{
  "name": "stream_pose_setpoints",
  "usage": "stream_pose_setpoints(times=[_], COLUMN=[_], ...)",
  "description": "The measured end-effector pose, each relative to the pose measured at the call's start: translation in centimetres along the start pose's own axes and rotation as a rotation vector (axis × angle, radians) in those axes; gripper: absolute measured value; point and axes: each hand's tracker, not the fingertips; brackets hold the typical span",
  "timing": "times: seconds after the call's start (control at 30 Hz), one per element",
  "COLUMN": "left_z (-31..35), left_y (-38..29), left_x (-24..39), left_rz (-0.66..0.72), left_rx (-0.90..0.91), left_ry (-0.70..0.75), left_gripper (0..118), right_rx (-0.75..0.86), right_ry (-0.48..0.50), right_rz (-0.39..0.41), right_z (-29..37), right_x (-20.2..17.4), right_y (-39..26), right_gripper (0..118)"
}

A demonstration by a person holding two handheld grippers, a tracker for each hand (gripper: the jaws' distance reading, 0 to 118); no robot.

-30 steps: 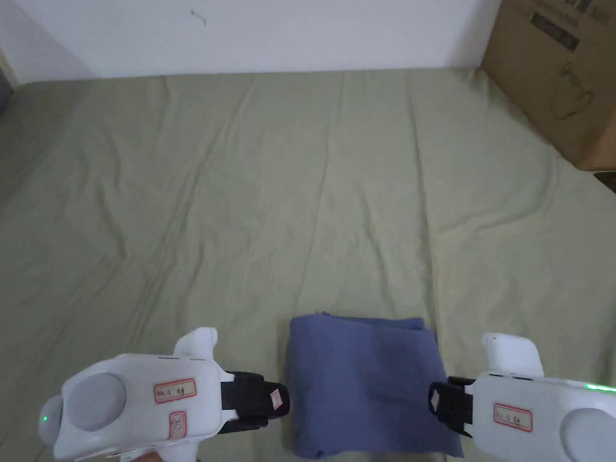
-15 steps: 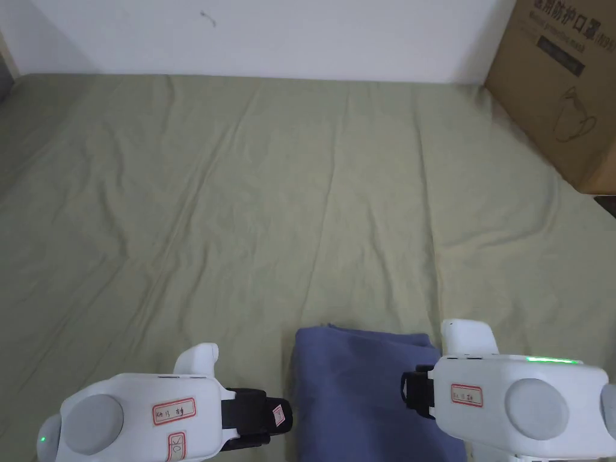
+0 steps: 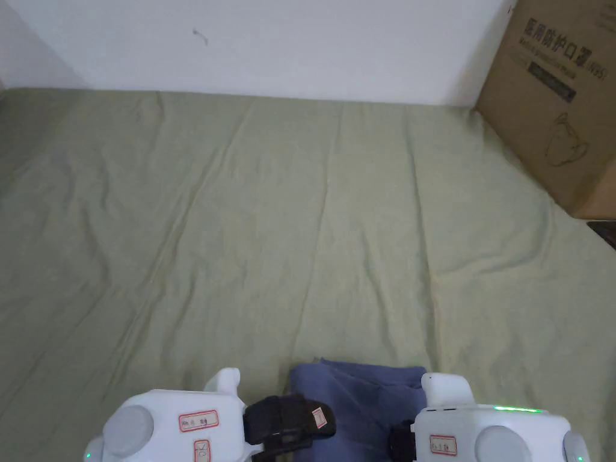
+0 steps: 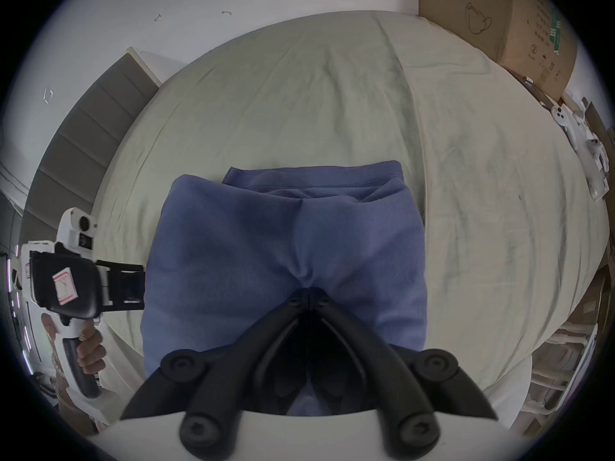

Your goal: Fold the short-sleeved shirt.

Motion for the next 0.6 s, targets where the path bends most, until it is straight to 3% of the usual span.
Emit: stream_pose_setpoints(times=[0.17,0.27,0.37,0.47,0.5,0.6], left_z=[-2.2,-2.4,-2.3,-2.9,-2.7,-2.3], left_y=[0.6,0.8,1.1,1.0,0.8,0.3], left_x=[1.1,1.3,0.6,-0.8,-1.1,-0.9], left_rz=[-0.036,-0.049,-0.019,0.021,0.034,0.028], left_rx=[-0.064,-0.084,-0.054,-0.048,-0.037,-0.023], left_ry=[-0.003,0.027,0.018,0.035,-0.004,0.01], left_gripper=[116,108,62,39,24,23], right_rx=[0.004,0.001,0.004,0.008,0.01,0.022], right_ry=[-0.004,-0.002,-0.004,-0.009,-0.011,-0.01], right_rz=[-0.005,-0.018,-0.023,-0.03,-0.032,-0.03], right_z=[0.1,0.1,0.3,0.4,0.6,1.3], right_x=[-0.1,-0.1,-0.2,-0.4,-0.5,-1.0], right_y=[-0.1,0.0,0.0,-0.1,-0.1,-0.1], right_gripper=[1,1,1,1,1,1])
